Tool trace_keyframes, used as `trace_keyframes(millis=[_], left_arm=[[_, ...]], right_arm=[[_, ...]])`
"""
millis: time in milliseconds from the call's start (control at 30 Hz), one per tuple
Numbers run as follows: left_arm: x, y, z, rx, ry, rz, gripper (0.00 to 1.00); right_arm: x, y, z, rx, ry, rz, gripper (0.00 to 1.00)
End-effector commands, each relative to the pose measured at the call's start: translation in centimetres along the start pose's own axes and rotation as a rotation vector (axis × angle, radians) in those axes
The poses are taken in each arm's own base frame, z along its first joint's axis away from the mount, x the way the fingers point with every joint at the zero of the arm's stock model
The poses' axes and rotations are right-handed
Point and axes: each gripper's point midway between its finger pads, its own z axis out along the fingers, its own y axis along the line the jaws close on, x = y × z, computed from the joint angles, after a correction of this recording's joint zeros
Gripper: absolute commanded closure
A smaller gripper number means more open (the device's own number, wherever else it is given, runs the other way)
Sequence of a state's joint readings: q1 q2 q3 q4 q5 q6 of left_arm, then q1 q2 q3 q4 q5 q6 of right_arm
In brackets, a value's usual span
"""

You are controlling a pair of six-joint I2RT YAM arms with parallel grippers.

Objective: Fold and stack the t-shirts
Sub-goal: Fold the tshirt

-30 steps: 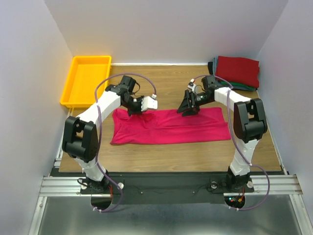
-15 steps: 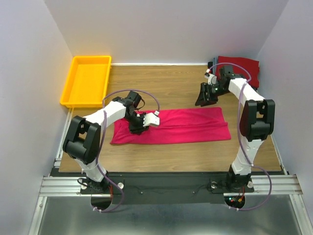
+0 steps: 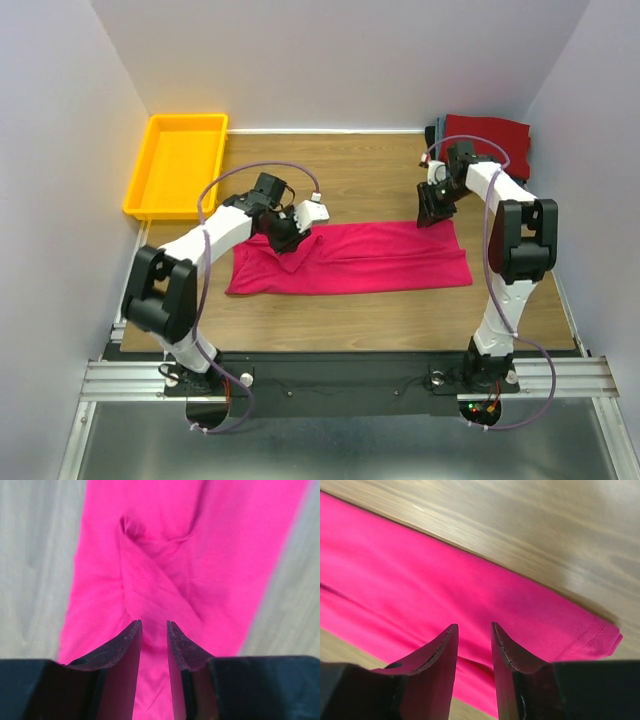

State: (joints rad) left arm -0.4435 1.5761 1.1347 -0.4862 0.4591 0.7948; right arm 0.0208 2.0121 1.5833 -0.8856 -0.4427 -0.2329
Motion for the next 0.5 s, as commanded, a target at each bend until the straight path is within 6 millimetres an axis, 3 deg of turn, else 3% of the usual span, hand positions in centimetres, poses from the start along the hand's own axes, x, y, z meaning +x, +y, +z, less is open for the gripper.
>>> trace_keyframes(millis=[0, 167, 267, 367, 400, 467], left_arm=[[4.7, 0.0, 2.5, -0.040, 0.147, -0.137, 0.63], [6.6, -0.8, 3.7, -0.024, 0.203, -0.214, 0.64], [7.3, 0.3, 4.3, -0.054, 0.244, -0.205, 0.66], [6.8, 2.2, 5.1, -0.080, 0.262, -0.173, 0.68], [5.4, 4.2, 6.1, -0.094, 0.248, -0.143, 0.68], [4.1, 6.2, 7.3, -0.092, 0.253, -0.122, 0.69]], right_arm=[[1.7, -2.5, 1.2, 0.108, 0.064, -0.029, 0.62], [6.3, -4.5, 2.0, 0.199, 0.168, -0.038, 0.69], [8.1, -4.5, 0.9, 0.230, 0.190, -0.061, 0.71], [11.3, -3.8, -0.4, 0.235, 0.225, -0.097, 0.72], [13.0, -3.1, -0.6, 0.213, 0.250, -0.105, 0.72], [14.1, -0.9, -2.3, 0.150, 0.226, -0.155, 0.72]])
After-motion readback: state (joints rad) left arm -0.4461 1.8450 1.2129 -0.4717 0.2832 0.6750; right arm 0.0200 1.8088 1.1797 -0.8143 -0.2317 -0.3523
